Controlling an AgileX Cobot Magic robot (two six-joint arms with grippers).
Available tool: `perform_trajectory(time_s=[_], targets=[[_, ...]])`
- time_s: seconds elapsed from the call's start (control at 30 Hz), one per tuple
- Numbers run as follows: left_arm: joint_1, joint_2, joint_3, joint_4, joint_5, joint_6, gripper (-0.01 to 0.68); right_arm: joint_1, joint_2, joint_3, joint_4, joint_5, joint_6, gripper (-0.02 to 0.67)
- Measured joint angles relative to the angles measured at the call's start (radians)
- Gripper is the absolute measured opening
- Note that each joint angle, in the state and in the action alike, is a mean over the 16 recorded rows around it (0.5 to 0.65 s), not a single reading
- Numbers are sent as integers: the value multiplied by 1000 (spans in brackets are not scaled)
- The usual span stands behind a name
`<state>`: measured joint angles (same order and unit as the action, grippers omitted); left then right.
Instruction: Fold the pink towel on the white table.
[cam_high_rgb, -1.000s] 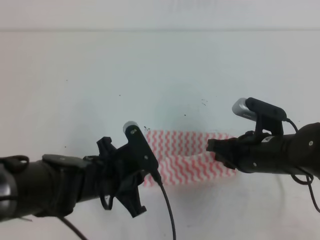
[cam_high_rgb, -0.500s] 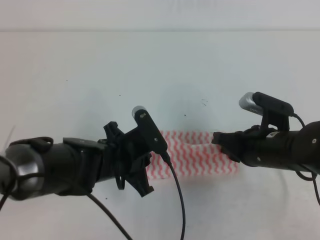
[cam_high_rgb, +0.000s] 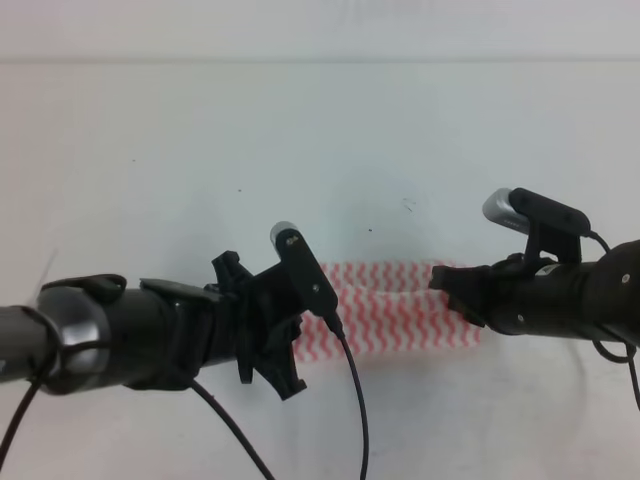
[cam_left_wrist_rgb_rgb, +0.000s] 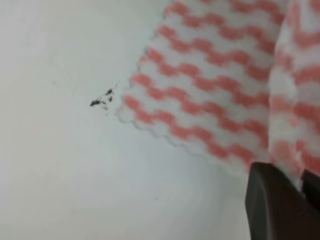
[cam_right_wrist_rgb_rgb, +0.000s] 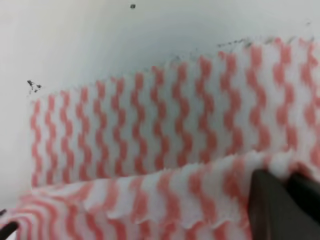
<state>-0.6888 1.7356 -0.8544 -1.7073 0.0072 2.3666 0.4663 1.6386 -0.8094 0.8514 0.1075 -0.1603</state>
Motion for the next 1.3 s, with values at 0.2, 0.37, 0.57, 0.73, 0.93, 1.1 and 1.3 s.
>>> perform_trajectory(time_s=[0.2, 0.37, 0.57, 0.73, 0.93, 1.1, 1.3], targets=[[0, 8, -9, 5, -29, 13, -4, 0, 7, -1, -2, -12, 0, -17], [0, 10, -18, 5, -46, 21, -4, 0, 9, -1, -2, -17, -1, -17], [0, 10, -28, -5, -51, 25, -4, 0, 10, 0, -2, -20, -1, -17], [0, 10, -37, -5, -48, 26, -4, 0, 9, 0, -2, -25, -1, -16], [0, 8, -50, -15, -50, 29, -4, -5, 7, -1, -3, -33, 0, -16], [0, 8, -59, -10, -56, 32, -4, -15, 7, -6, -5, -30, 0, -17], [0, 13, -63, -5, -63, 35, -4, -27, 18, -26, -11, -9, 0, -17]])
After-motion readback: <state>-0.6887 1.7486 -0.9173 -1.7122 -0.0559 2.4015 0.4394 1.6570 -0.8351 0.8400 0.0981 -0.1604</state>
